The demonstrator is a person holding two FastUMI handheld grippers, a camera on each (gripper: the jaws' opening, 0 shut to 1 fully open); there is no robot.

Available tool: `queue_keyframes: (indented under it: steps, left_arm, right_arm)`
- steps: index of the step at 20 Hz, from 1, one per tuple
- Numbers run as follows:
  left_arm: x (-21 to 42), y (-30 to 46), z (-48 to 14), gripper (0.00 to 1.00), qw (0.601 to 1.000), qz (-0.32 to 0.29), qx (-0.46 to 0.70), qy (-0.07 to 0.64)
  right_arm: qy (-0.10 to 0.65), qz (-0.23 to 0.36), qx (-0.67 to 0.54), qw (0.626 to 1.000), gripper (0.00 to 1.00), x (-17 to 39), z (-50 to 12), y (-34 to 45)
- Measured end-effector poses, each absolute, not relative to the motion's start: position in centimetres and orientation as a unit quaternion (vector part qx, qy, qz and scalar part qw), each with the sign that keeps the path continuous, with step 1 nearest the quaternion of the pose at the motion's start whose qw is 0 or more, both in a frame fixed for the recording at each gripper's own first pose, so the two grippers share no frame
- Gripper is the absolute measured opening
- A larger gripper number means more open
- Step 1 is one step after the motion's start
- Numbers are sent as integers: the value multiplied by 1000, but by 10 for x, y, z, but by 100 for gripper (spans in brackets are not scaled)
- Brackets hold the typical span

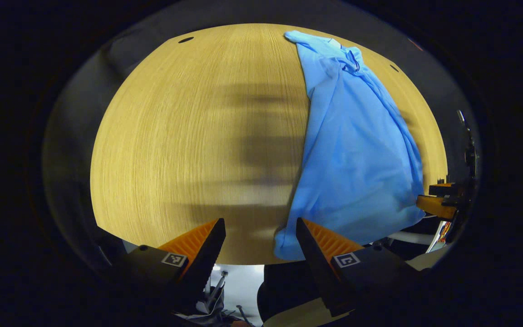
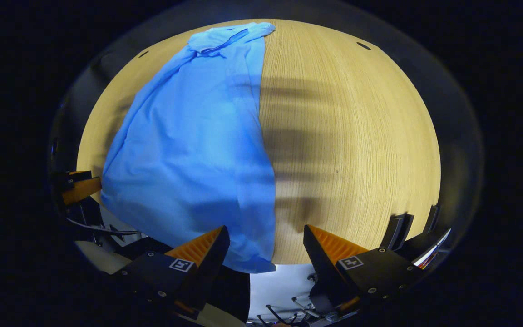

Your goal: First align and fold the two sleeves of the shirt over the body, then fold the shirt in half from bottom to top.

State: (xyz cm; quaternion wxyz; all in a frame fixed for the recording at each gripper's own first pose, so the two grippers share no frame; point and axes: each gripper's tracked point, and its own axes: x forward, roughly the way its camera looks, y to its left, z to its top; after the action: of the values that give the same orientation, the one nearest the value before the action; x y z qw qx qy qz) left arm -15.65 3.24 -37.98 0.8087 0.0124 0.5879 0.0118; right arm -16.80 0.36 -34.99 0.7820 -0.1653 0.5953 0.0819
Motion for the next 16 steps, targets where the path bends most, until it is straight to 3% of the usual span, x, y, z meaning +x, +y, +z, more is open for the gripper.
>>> queue_keyframes:
  steps: [11, 12, 14, 15, 16]
  left_arm:
    - [-164, 15, -401, 100, 801, 12, 28, 597]
    - [-164, 13, -403, 99, 802, 9, 32, 597]
    - [-165, 6, -403, 78, 804, 3, 35, 594]
    - [-165, 2, -401, 67, 804, -2, 36, 594]
    - [-165, -2, -400, 51, 806, -3, 31, 591]
  right_arm:
    - [596, 84, -160, 783, 98, -174, -365, 8]
    - [594, 84, -160, 784, 94, -176, -366, 9]
    - [594, 87, -157, 784, 78, -177, -366, 13]
    - [596, 89, -154, 783, 65, -180, -367, 13]
    - [597, 90, -148, 783, 51, -181, -368, 15]
